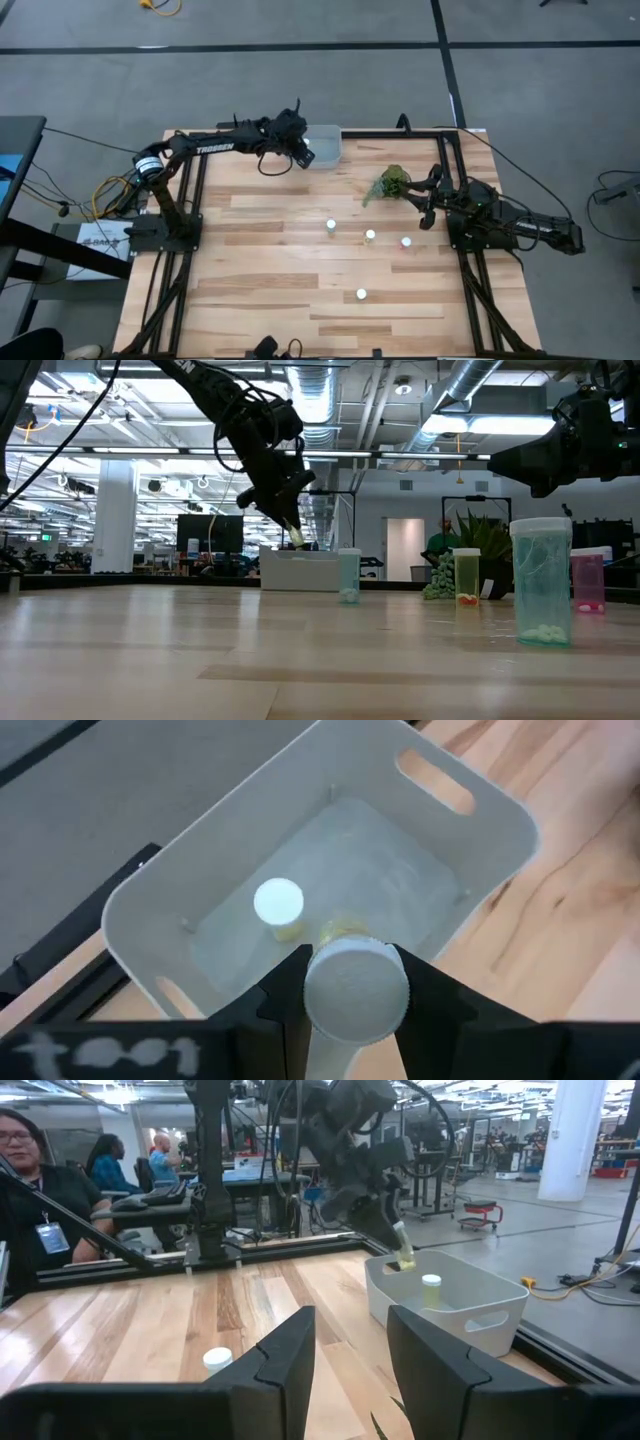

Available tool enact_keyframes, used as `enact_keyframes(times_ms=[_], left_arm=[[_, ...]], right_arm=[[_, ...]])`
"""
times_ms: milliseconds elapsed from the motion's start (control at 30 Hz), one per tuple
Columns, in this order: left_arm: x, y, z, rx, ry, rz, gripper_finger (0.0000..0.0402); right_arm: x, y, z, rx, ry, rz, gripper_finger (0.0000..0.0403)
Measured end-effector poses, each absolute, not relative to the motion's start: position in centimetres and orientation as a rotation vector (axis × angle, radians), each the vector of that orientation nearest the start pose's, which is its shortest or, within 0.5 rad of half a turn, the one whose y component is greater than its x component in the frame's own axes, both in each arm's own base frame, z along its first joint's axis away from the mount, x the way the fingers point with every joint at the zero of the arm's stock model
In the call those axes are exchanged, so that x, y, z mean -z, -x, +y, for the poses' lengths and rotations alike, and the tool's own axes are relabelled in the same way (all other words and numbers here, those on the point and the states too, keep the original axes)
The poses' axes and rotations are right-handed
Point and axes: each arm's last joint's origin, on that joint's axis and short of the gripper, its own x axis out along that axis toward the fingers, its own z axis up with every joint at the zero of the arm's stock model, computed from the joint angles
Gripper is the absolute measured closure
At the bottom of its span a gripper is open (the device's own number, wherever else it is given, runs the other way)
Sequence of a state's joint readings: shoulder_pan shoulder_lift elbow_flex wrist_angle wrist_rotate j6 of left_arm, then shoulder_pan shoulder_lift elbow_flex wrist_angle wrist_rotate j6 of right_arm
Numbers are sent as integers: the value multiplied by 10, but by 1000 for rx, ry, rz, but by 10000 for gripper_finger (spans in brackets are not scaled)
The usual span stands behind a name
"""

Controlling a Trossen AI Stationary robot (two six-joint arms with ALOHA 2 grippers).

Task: Pick and place pill bottles into a basket
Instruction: Put the left yellow medicine bottle in the gray bin

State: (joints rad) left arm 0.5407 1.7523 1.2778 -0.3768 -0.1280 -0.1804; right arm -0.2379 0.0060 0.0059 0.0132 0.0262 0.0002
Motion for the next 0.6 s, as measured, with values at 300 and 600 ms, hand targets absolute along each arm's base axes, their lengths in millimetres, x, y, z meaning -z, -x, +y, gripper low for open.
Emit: enact_keyframes(times_ms=[300,600], left_arm=[[-228,-315,195,-707,358,898,303],[-193,-331,204,-688,376,925,303]], right_arm=[[-166,-95,-24,264,1,-13,282],[-166,-95,-24,263,1,-12,282]])
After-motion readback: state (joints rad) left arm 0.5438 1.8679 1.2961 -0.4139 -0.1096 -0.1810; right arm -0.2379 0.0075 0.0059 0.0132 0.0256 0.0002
